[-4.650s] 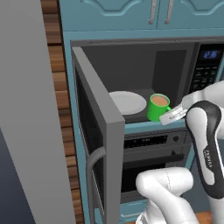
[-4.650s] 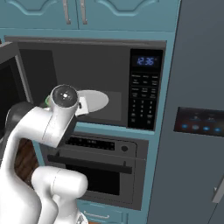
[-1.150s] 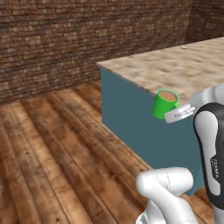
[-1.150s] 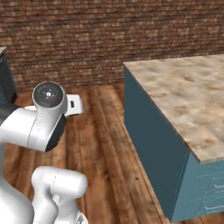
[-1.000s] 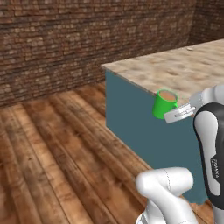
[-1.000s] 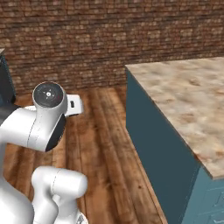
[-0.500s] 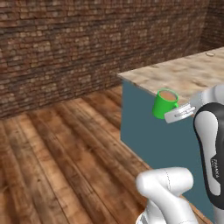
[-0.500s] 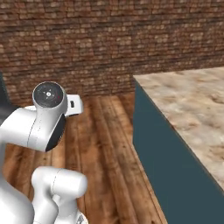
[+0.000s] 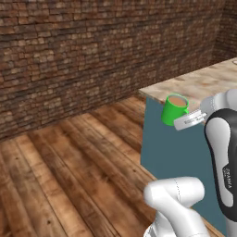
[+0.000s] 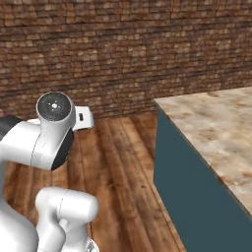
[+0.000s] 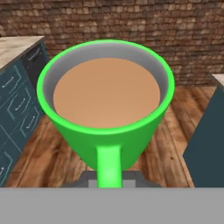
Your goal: Pick the cup of tea, navigate to the dining table, and place it on the saucer.
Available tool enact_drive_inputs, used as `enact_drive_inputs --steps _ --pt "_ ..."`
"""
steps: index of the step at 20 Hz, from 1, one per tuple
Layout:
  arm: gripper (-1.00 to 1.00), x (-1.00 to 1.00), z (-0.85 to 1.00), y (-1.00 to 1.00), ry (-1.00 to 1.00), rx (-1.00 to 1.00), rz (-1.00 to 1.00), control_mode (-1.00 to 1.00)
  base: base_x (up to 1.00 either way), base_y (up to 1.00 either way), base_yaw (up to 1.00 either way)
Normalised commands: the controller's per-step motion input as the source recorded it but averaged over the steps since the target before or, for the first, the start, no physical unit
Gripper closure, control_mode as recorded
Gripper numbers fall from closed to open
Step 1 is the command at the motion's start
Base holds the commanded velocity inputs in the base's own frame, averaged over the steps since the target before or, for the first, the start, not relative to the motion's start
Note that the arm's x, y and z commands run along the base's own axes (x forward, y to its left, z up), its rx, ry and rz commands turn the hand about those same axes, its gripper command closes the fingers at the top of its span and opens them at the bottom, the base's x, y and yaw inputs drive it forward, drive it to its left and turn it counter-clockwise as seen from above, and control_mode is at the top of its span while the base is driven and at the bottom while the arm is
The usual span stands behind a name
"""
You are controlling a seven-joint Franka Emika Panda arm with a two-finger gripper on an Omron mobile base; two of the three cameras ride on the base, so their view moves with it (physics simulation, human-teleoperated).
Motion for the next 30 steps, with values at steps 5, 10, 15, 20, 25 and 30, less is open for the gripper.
enact_drive_inputs --steps 5,10,15,20,25,30 --pt "1.00 0.00 0.00 0.00 0.00 0.00 0.00 1.00 1.00 0.61 -0.21" --pt "1.00 0.00 0.00 0.00 0.00 0.00 0.00 1.00 1.00 0.52 -0.28" --pt "1.00 0.00 0.00 0.00 0.00 0.00 0.00 1.00 1.00 0.52 -0.41" --pt "1.00 0.00 0.00 0.00 0.00 0.00 0.00 1.00 1.00 0.64 -0.49" --pt "1.00 0.00 0.00 0.00 0.00 0.00 0.00 1.00 1.00 0.65 -0.49" --pt "1.00 0.00 0.00 0.00 0.00 0.00 0.00 1.00 1.00 0.64 -0.48"
